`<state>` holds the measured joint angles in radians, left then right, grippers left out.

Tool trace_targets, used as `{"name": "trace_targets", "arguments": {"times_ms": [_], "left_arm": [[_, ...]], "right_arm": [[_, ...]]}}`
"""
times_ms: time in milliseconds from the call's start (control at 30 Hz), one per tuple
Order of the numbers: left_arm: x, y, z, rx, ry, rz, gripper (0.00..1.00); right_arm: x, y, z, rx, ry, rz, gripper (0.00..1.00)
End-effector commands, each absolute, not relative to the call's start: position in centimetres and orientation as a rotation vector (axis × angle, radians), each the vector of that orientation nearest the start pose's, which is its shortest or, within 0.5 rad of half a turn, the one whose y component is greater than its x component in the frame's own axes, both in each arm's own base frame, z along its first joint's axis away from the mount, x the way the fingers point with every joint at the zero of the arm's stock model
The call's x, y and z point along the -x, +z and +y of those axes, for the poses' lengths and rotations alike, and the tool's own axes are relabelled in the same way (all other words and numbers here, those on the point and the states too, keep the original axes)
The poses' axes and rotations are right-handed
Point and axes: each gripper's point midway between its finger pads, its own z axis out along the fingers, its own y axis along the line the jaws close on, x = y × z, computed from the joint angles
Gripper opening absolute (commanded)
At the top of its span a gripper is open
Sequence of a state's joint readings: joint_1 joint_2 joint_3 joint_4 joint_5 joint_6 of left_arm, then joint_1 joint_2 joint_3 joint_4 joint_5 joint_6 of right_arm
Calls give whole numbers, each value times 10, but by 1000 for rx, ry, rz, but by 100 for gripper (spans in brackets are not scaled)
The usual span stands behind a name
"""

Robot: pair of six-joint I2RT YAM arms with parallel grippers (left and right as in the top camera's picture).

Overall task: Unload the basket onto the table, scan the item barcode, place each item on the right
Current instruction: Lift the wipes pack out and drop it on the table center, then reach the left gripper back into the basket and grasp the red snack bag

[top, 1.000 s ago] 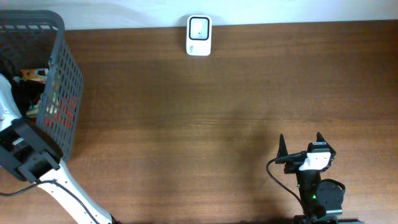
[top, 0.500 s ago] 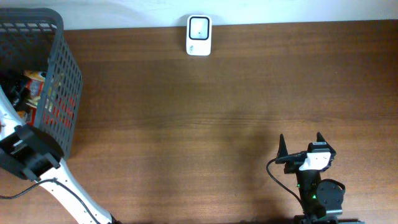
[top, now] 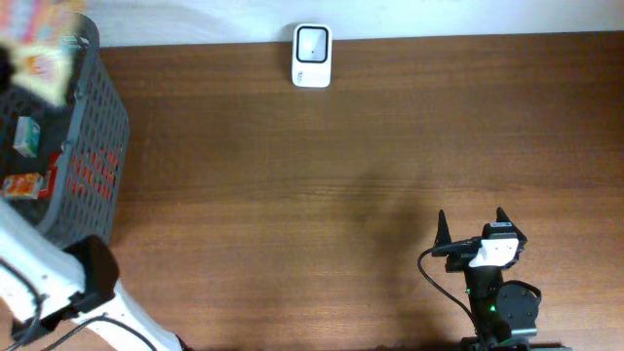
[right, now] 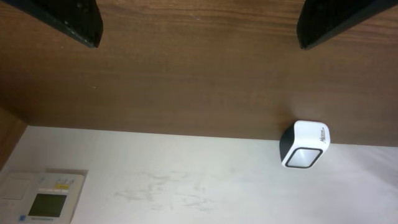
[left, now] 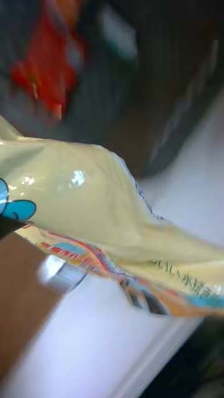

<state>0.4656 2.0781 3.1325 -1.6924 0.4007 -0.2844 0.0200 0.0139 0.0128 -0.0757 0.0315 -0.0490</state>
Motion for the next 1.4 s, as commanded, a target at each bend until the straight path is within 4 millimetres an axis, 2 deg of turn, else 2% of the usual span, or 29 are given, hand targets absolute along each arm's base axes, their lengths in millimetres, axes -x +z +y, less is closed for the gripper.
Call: {"name": "trace_targets", "arguments": {"times_ms": [0, 33, 67, 133, 200, 267, 333, 433, 500, 533, 567, 600, 633, 700, 800, 833, 867, 900, 967, 1033, 1133, 1167, 1200, 1233, 1300, 1367], "left_arm": [[-408, 448, 5, 55, -619, 2165, 0], [-414, 433, -26, -4, -641, 2232, 0], [-418, 417, -46, -36, -629, 2297, 0], [-425, 349, -94, -119, -489, 2544, 0], [-424, 295, -133, -222, -466, 2704, 0], [-424, 242, -175, -335, -487, 2804, 0], [-422, 171, -223, -476, -499, 2856, 0], [-421, 105, -260, -579, -505, 2855, 0], [-424, 78, -264, -590, -480, 2871, 0], [-426, 69, -260, -585, -430, 2885, 11], [-432, 65, -249, -568, -333, 2887, 43], [-439, 72, -232, -540, -217, 2879, 80], [-445, 81, -223, -520, -159, 2870, 99], [-465, 136, -196, -442, -35, 2802, 99], [-492, 261, -155, -245, -38, 2571, 99], [-496, 308, -135, -158, -62, 2459, 99], [-494, 352, -105, -47, -80, 2349, 99], [-486, 391, -65, 106, -80, 2240, 99], [-462, 426, 28, 433, 0, 2129, 99], [-429, 429, 115, 701, 109, 2080, 99], [-379, 402, 219, 1039, 175, 2075, 99], [-370, 394, 238, 1101, 173, 2080, 99], [-357, 374, 263, 1204, 175, 2105, 99], [-350, 354, 276, 1275, 157, 2145, 99], [-342, 301, 286, 1399, 127, 2283, 100], [-355, 255, 284, 1425, 55, 2382, 100]], "right_arm": [[-246, 155, -2, 28, -52, 1653, 98], [-246, 155, -2, 28, -52, 1653, 98], [-246, 155, -2, 28, -52, 1653, 98], [-246, 155, -2, 28, -52, 1653, 98], [-246, 155, -2, 28, -52, 1653, 98], [-246, 155, -2, 28, -52, 1653, 99], [-246, 155, -2, 28, -52, 1653, 98], [-246, 155, -2, 28, -52, 1653, 98], [-246, 155, -2, 28, -52, 1653, 99], [-246, 155, -2, 28, -52, 1653, 98], [-246, 155, -2, 28, -52, 1653, 98], [-246, 155, -2, 28, -52, 1653, 98], [-246, 155, -2, 28, -52, 1653, 98], [-246, 155, -2, 28, -52, 1653, 98], [-246, 155, -2, 28, -52, 1653, 99], [-246, 155, -2, 28, -52, 1653, 98], [-246, 155, -2, 28, -52, 1653, 99], [-246, 155, -2, 28, -51, 1653, 98], [-246, 155, -2, 28, -52, 1653, 98], [-246, 155, -2, 28, -52, 1653, 98], [-246, 155, -2, 28, -51, 1653, 98], [-246, 155, -2, 28, -52, 1653, 98], [-246, 155, -2, 28, -52, 1653, 99], [-246, 155, -2, 28, -52, 1653, 99], [-246, 155, -2, 28, -52, 1653, 99], [-246, 155, -2, 28, -52, 1653, 98]]}}
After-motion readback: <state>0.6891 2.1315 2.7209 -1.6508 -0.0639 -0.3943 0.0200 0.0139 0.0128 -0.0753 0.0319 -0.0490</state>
